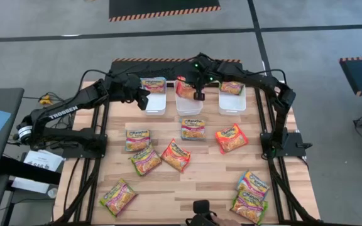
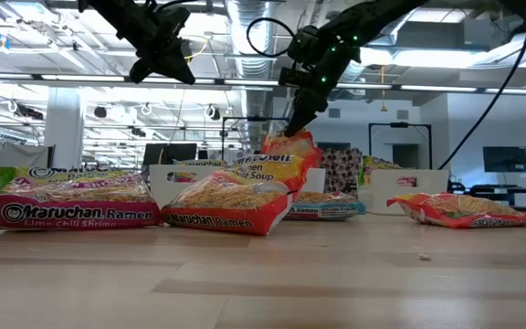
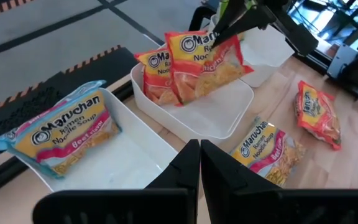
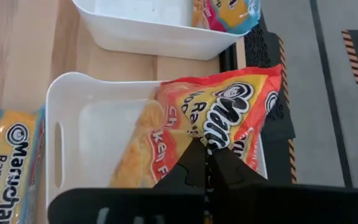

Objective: Sort Maruchan noodles
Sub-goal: Put the orange noodle pack into the middle white bin

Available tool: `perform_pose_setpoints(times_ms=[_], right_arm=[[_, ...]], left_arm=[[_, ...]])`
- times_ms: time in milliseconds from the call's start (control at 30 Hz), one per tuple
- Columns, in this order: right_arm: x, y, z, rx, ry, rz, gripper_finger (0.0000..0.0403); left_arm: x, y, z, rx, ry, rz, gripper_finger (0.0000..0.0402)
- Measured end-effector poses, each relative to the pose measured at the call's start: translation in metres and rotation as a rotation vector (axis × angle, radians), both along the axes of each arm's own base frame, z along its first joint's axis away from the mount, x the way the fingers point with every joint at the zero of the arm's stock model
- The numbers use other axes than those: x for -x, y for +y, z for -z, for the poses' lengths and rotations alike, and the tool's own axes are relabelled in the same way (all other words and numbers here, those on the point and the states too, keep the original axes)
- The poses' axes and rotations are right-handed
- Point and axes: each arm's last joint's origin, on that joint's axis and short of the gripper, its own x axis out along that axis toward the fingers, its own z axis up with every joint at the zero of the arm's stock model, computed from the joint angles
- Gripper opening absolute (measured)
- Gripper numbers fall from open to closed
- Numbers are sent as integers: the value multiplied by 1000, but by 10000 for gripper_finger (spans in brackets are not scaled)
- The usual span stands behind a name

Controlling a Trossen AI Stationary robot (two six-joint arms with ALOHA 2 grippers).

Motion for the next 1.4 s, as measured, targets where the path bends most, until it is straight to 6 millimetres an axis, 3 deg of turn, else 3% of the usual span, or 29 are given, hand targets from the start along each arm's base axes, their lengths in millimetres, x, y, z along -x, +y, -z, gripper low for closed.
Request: perform_pose_setpoints(times_ms=[133,300,600,1400], right_arm=[[-1,-1,1,-12,-14,10,10],[-8,-5,22,-31,35,26,10],[-17,-4,21,9,-14,11,12],[-11,-2,37,14,65,57,82]], left_arm=[[0,0,0,4,-3,-5,0],[0,0,0,-6,5,2,0],[0,0,0,-5,5,2,0],[1,0,1,-9,20,11,0]])
